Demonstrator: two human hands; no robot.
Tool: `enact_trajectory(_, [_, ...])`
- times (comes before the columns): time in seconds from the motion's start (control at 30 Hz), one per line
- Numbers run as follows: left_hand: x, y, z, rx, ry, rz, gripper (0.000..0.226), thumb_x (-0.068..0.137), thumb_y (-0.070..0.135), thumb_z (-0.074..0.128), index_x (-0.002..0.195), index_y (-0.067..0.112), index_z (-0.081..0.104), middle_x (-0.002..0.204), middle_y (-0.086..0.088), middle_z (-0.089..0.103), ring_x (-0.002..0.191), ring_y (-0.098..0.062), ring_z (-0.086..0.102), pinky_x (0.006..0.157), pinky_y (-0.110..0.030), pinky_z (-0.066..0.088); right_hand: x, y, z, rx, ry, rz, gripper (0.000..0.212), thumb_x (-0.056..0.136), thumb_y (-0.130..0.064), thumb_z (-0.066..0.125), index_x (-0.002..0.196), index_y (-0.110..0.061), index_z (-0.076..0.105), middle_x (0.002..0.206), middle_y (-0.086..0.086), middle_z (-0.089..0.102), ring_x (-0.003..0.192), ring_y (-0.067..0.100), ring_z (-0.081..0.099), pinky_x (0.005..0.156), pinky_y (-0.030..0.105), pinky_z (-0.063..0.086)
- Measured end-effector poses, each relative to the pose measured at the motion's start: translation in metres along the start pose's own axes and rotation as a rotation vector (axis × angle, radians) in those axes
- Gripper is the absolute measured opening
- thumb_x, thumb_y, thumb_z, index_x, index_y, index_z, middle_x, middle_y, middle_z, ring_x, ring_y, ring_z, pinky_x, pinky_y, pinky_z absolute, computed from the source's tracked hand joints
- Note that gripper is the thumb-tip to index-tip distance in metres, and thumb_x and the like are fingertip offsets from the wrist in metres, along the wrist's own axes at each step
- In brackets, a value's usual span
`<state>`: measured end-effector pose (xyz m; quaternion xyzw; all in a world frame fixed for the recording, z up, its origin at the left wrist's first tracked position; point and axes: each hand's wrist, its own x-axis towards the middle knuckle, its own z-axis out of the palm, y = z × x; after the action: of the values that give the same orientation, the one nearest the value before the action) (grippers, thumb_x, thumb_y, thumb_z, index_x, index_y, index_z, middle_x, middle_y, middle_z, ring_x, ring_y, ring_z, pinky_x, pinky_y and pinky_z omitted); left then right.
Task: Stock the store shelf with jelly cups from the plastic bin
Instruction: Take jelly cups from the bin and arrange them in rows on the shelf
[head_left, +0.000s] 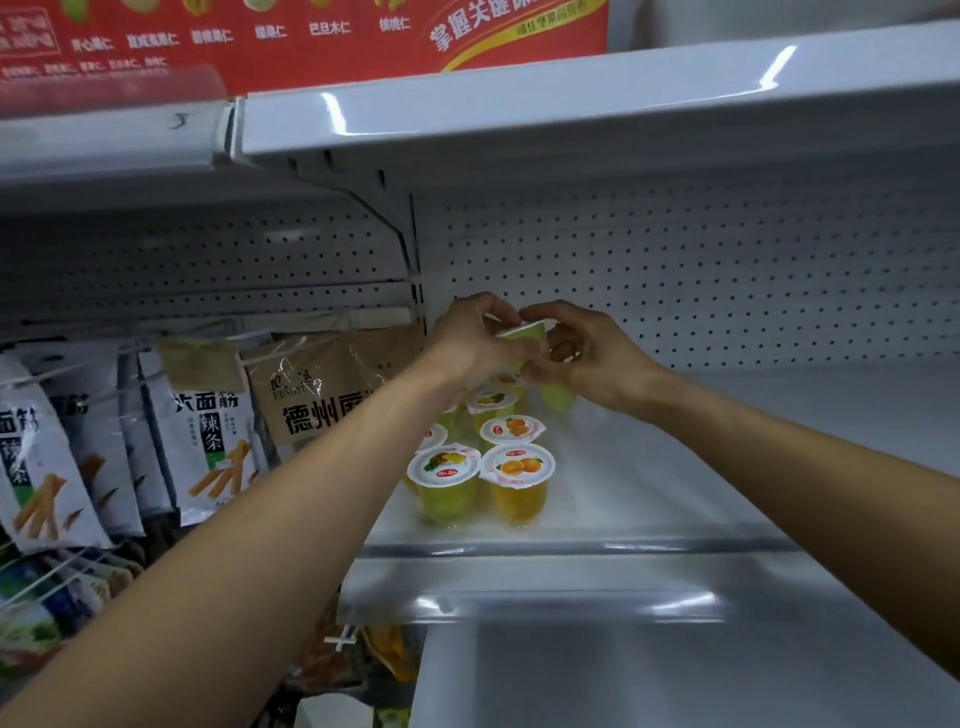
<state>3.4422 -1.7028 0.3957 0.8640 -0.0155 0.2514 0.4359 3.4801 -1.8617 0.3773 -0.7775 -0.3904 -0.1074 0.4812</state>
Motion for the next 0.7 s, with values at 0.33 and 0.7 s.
enact_trajectory(0.33, [-0.012, -0.025, -0.022, 0.58, -0.149, 0.079, 0.005, 0.079, 0.043, 0.075, 0.081, 0.039, 0.073, 0.093, 0.021, 0.071, 0.105, -0.014, 0.06, 0.099, -0.043, 0.044, -0.015, 0.035, 0.008, -0.174, 0.014, 0.217, 0.049, 0.072, -0.009, 0.079, 0.109, -0.022, 0.051, 0.1, 0.004, 0.06, 0.076, 0.016, 0.058, 0.06, 0.02, 0.047])
enact_trajectory(0.7, [-0.01, -0.031, -0.019, 0.684, -0.197, 0.117, 0.007, 0.082, 0.031, 0.076, 0.089, 0.034, 0.077, 0.099, 0.018, 0.073, 0.105, -0.01, 0.06, 0.105, -0.044, 0.038, -0.012, 0.053, 0.023, -0.298, -0.036, 0.254, 0.048, 0.075, -0.019, 0.078, 0.111, -0.026, 0.045, 0.109, 0.004, 0.062, 0.084, 0.014, 0.061, 0.074, 0.029, 0.057])
